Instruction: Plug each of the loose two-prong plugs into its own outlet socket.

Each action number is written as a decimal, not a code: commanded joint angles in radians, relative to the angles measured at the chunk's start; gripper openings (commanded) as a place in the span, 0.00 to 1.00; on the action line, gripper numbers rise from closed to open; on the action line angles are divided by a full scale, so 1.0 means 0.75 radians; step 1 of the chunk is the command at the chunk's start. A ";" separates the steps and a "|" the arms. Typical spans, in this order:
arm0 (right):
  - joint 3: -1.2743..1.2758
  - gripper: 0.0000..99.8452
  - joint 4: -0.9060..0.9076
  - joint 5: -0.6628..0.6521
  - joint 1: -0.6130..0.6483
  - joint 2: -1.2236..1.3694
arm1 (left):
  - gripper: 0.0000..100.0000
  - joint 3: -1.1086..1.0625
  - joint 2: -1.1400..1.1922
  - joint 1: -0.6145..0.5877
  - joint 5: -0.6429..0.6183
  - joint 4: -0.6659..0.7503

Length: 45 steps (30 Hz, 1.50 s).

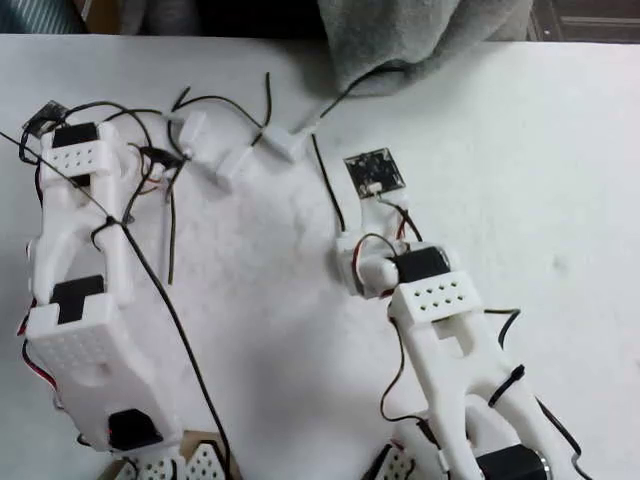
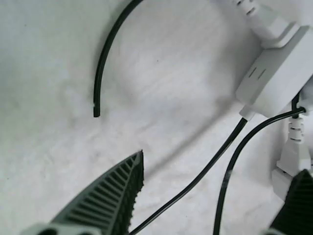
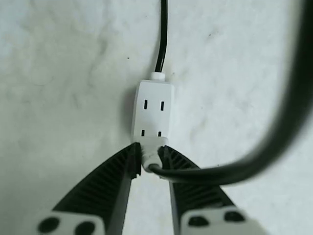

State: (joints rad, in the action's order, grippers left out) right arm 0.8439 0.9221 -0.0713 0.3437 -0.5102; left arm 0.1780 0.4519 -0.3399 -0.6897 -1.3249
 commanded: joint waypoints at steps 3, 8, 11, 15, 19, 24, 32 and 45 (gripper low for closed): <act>0.010 0.02 -0.046 0.010 0.064 0.001 | 0.43 0.008 -0.009 -0.011 0.010 0.025; 0.010 0.02 -0.048 0.006 0.060 0.001 | 0.43 0.008 -0.009 -0.011 0.010 0.023; 0.008 0.02 -0.048 0.006 0.056 0.001 | 0.43 0.008 -0.009 -0.011 0.010 0.023; 0.002 0.02 -0.048 0.004 0.019 -0.001 | 0.43 0.008 -0.009 -0.011 0.010 0.020; 0.002 0.02 -0.066 0.002 -0.024 -0.001 | 0.43 0.008 -0.009 -0.011 0.010 0.020; 0.008 0.02 -0.064 0.002 -0.026 -0.001 | 0.43 0.006 -0.009 -0.011 0.010 0.020; 0.018 0.02 -0.091 0.002 -0.021 0.056 | 0.43 0.006 -0.009 -0.011 0.010 0.020; -0.070 0.02 -0.122 0.004 -0.009 0.390 | 0.43 0.006 -0.009 -0.011 0.010 0.020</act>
State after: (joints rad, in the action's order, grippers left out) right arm 0.7994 0.8408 -0.0698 0.3360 -0.2493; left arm 0.1780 0.4519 -0.3399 -0.6897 -1.3249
